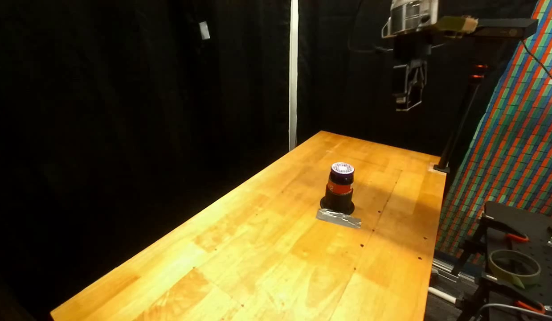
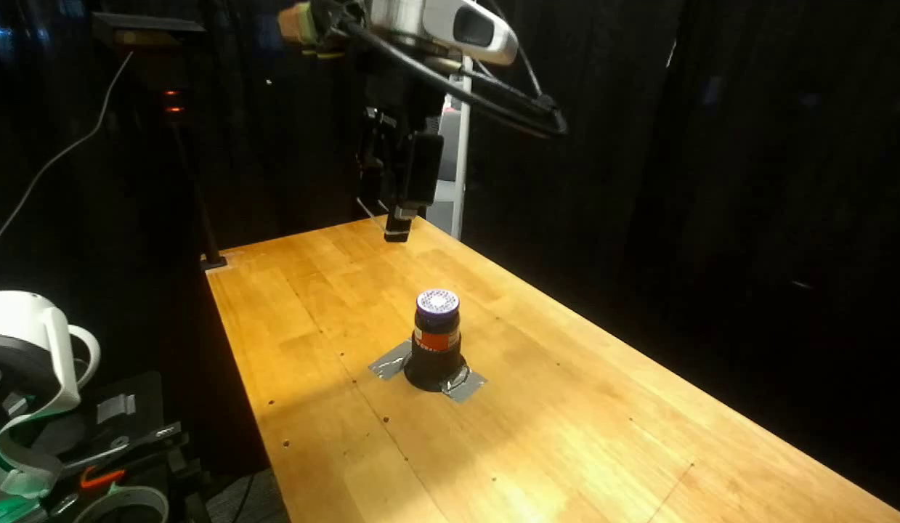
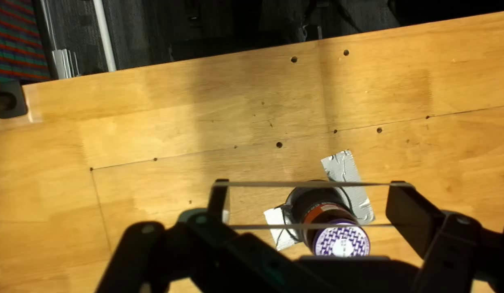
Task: Put the rubber band around the jar.
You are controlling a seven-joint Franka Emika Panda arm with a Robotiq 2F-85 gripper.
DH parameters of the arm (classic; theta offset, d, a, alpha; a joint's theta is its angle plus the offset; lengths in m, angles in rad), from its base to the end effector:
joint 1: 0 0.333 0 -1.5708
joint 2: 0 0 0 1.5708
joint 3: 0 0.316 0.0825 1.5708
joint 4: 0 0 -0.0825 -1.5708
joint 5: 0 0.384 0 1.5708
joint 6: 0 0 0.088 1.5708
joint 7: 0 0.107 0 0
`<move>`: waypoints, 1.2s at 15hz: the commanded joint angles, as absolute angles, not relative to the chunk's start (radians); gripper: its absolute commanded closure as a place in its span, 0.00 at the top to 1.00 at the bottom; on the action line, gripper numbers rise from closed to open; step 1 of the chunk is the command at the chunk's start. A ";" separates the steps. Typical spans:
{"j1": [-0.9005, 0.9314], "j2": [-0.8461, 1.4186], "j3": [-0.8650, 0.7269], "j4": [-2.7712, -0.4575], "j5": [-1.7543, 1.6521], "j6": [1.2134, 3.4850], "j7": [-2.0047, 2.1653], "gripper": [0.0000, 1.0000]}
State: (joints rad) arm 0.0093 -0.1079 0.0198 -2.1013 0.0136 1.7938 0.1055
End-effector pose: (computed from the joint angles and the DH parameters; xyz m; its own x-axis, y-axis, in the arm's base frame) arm 0.4968 0.0158 0.4515 0.9768 -0.0804 -0.1983 -0.0799 -0.9967 0.0107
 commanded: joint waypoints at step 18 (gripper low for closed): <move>0.118 0.529 0.014 -1.679 -0.006 2.033 0.334 1.00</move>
State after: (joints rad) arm 0.0974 0.4922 0.0318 -1.7145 0.0146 2.0243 0.3187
